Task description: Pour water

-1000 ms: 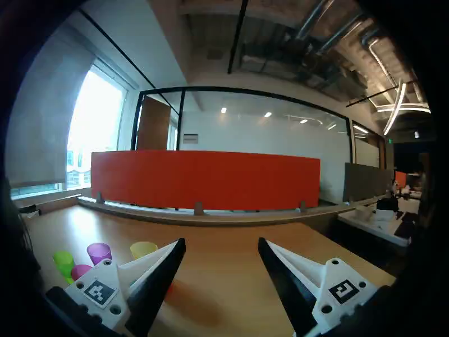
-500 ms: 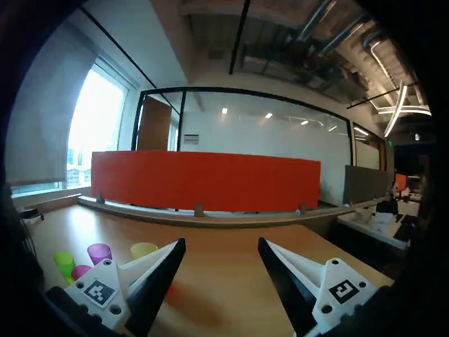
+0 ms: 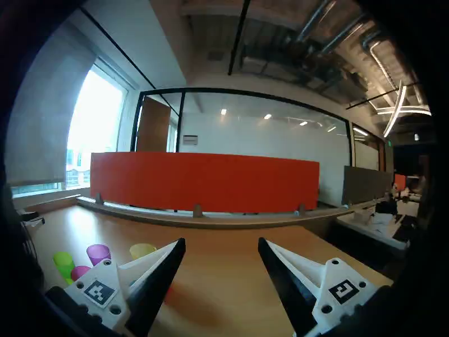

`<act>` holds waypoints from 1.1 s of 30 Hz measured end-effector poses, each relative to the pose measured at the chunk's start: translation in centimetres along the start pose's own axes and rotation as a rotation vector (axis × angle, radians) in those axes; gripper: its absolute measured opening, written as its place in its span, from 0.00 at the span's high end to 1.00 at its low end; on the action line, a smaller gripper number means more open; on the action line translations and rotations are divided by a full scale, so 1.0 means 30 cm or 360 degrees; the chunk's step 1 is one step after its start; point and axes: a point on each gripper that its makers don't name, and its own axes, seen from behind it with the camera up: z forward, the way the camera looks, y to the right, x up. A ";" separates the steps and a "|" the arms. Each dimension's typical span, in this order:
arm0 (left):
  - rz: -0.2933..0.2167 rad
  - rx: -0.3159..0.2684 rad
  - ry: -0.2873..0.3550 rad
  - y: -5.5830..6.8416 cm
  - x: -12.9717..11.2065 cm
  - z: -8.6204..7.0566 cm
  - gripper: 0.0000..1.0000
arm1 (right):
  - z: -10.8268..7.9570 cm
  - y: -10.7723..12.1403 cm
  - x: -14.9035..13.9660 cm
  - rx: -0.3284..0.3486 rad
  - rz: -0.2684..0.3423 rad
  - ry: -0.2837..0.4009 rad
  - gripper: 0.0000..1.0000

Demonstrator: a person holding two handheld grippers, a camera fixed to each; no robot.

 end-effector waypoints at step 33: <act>0.0004 0.0000 -0.0015 0.001 -0.006 0.006 0.13 | 0.009 0.030 -0.049 -0.0022 -0.0071 0.0106 0.00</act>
